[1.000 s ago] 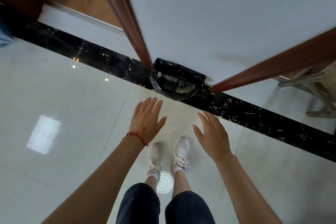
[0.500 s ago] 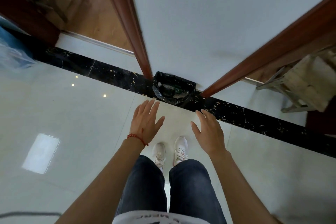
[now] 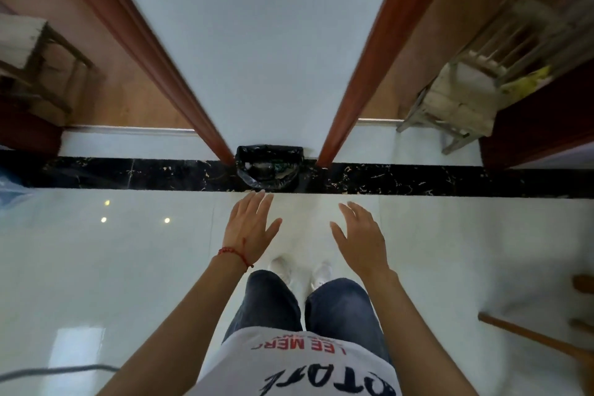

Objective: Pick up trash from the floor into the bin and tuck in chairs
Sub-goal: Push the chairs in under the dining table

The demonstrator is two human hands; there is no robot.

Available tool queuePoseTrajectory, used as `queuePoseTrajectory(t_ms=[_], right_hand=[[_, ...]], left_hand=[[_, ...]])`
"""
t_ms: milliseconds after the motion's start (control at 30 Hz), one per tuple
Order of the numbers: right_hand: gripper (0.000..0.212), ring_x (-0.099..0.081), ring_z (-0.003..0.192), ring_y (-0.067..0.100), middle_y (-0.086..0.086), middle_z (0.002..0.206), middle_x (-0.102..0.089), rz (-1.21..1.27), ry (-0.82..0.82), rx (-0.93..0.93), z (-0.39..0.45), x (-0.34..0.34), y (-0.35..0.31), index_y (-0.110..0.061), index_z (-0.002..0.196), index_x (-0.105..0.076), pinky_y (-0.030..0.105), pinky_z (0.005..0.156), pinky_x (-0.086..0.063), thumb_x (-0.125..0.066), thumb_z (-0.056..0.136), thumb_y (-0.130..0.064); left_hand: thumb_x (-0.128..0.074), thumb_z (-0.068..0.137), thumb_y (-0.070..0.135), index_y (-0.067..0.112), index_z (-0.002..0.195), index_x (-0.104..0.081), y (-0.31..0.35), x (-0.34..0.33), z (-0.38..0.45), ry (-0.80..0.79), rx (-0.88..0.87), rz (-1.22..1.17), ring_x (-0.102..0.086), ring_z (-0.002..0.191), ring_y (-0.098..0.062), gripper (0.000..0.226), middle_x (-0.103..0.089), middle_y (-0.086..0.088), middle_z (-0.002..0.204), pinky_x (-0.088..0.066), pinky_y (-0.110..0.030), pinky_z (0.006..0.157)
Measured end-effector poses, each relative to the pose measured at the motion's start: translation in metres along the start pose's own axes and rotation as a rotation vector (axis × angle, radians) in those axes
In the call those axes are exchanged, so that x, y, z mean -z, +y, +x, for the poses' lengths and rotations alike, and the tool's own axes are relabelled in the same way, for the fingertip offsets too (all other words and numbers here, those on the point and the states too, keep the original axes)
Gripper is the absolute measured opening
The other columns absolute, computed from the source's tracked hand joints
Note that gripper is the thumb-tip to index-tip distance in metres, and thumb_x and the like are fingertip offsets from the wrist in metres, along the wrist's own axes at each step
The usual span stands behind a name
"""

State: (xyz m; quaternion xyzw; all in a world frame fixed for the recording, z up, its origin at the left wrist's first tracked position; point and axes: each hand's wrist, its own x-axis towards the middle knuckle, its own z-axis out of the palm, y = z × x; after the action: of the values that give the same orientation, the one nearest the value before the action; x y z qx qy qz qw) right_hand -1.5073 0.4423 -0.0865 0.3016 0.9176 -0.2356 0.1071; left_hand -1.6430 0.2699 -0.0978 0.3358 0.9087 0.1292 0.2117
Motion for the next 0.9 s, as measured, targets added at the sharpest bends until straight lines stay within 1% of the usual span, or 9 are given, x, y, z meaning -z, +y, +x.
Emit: queuePoseTrajectory(t_ms=[167,367,633,800,900], right_hand=[[0.046,-0.041,0.128,0.026,0.014,0.139,-0.046,0.044,0.116,-0.131,-0.043,0.014,0.036,-0.009,0.132,-0.044,0.037,0.103,-0.036,-0.047,0.093,-0.033],[0.047,-0.039,0.129,0.025,0.013,0.141,-0.043,0.108,0.232,-0.312,-0.107,0.033,0.089,-0.011,0.134,-0.042,0.037,0.103,-0.035,-0.045,0.093,-0.034],[0.047,-0.037,0.130,0.024,0.011,0.141,-0.042,0.159,0.389,-0.585,-0.218,0.050,0.159,-0.011,0.134,-0.041,0.036,0.104,-0.033,-0.044,0.093,-0.035],[0.046,-0.042,0.127,0.026,0.013,0.138,-0.045,0.202,0.507,-0.796,-0.283,0.047,0.180,-0.009,0.132,-0.045,0.037,0.101,-0.037,-0.048,0.092,-0.033],[0.046,-0.043,0.127,0.026,0.013,0.138,-0.046,0.222,0.573,-0.932,-0.319,0.039,0.184,-0.010,0.132,-0.045,0.038,0.101,-0.038,-0.048,0.092,-0.033]], left_hand=[[-0.039,0.093,0.041,0.012,0.140,-0.027,0.044,0.001,0.006,-0.030,-0.163,0.083,-0.020,0.140,-0.027,0.057,-0.031,-0.010,0.149,-0.014,-0.039,0.115],[-0.039,0.093,0.041,0.013,0.141,-0.026,0.120,-0.014,0.000,-0.070,-0.385,0.152,-0.018,0.140,-0.026,0.057,-0.029,-0.009,0.150,-0.012,-0.039,0.115],[-0.049,0.090,0.034,0.006,0.134,-0.039,0.244,-0.050,-0.036,-0.129,-0.752,0.164,-0.031,0.135,-0.033,0.053,-0.042,-0.017,0.141,-0.021,-0.045,0.113],[-0.042,0.092,0.040,0.010,0.138,-0.032,0.307,-0.081,-0.057,-0.221,-0.992,0.246,-0.025,0.138,-0.028,0.056,-0.036,-0.012,0.146,-0.012,-0.038,0.115],[-0.040,0.093,0.041,0.012,0.139,-0.030,0.339,-0.094,-0.070,-0.271,-1.124,0.291,-0.024,0.139,-0.026,0.056,-0.035,-0.010,0.147,-0.011,-0.036,0.115]])
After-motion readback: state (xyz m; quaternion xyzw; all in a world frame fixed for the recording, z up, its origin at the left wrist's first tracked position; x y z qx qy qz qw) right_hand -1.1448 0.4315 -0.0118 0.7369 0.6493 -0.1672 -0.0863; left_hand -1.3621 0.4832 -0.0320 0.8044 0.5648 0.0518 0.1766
